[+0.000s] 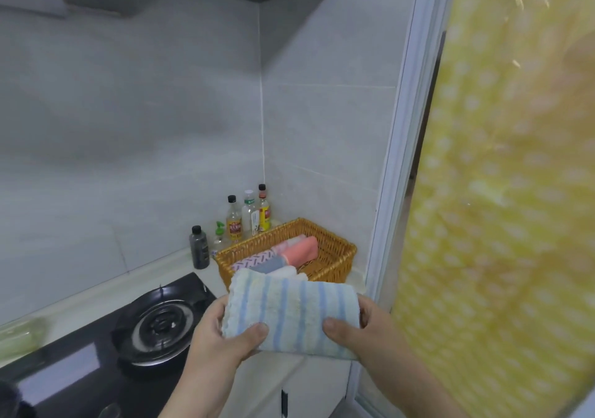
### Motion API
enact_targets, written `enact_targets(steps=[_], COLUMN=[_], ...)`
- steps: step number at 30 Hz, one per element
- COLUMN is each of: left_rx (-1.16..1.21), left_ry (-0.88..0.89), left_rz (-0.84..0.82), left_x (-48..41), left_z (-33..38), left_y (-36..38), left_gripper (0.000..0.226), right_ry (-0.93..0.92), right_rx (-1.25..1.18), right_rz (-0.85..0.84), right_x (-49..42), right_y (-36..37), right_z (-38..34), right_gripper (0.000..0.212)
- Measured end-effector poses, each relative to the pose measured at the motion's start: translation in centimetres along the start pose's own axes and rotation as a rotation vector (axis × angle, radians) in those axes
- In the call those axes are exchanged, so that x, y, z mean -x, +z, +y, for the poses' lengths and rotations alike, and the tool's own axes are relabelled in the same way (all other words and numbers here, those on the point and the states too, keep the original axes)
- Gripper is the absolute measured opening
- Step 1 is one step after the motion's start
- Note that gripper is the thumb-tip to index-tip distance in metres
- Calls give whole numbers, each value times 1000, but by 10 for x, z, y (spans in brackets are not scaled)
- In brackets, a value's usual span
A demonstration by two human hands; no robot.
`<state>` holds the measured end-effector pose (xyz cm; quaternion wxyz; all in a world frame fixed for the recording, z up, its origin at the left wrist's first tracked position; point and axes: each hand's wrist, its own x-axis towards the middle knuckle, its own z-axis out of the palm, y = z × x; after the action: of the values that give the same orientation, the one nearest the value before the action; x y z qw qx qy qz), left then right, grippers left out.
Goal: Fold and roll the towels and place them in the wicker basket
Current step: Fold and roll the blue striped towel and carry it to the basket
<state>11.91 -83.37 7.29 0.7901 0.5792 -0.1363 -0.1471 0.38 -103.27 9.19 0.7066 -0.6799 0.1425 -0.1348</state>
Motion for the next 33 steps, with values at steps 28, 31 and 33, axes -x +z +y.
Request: enact_targets(steps=[28, 31, 33], left_rx=[12, 68, 48], left_ry=[-70, -99, -120], left_rz=[289, 284, 276], left_x=[-214, -238, -258], left_z=[-95, -100, -102], left_y=[157, 152, 145], left_gripper=[108, 86, 43], right_ry=[196, 182, 183], right_rx=[85, 107, 137], right_rz=[-360, -337, -340], right_x=[-308, -340, -362], right_y=[-181, -179, -178], right_z=[36, 39, 39], right_gripper=[53, 53, 54])
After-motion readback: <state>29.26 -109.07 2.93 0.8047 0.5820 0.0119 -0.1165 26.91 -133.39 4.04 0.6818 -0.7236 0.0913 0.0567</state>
